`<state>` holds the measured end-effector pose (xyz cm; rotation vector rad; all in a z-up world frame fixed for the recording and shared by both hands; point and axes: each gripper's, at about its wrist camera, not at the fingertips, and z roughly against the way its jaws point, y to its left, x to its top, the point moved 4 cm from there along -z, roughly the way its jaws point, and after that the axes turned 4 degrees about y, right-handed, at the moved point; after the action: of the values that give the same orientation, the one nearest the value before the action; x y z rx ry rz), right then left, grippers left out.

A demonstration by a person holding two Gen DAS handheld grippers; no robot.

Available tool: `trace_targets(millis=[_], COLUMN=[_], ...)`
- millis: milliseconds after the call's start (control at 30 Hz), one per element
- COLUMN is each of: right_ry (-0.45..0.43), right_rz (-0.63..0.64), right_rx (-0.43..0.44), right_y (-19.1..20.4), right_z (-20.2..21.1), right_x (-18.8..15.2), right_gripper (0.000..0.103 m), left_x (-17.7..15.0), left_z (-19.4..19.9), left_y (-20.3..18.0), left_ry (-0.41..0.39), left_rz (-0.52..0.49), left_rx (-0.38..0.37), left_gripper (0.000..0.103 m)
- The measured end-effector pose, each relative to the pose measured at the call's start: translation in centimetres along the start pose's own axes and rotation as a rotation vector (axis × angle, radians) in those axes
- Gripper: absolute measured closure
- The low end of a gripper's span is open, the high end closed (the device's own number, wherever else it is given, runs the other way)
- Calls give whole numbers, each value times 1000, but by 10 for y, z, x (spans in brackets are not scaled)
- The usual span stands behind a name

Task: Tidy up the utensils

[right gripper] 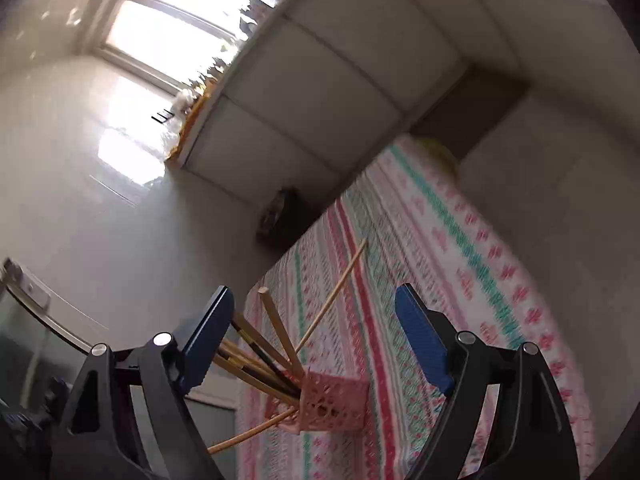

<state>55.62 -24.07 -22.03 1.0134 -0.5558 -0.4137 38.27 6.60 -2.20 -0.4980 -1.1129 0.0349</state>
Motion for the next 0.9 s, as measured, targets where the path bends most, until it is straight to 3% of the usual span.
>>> trace_targets(millis=[67,200,333,433,500,533,567,600,633,700,767,900], right_ry=[162,298,326,369,351,345,342,347,344,296,210,92], right_rz=[-171,-222,-138,-154,-149,-144,-120,-87,-62,51,183,301], right_rx=[101,88,75,7,26,29,21,8,-12,-27,16,72], right_y=[-49,-74,-48,-50,-44,-42,-39,-36,-31,-9,27,91], right_z=[-57,-142,-195,-229,-242,-248,-254,-259,-263,-256,-233,-181], right_x=[20,32,42,46,52,54,57,60,65,74,85,110], right_gripper=[22,22,22,24,24,31,66,86,95,95,95,95], left_x=[-18,-42,-44,-44,-43,-43,-43,-42,-43,-43,-44,-43], left_z=[-2,-18,-28,-29,-30,-30,-30,-30,-29,-28,-25,-17], left_y=[13,34,49,51,52,52,52,52,52,51,49,41], left_ry=[55,144,170,166,159,158,157,157,155,151,148,140], left_rz=[47,90,118,105,98,98,99,98,92,84,84,87], left_rx=[7,33,40,51,55,56,55,55,58,63,59,36], left_gripper=[97,97,97,97,97,97,97,97,97,97,97,97])
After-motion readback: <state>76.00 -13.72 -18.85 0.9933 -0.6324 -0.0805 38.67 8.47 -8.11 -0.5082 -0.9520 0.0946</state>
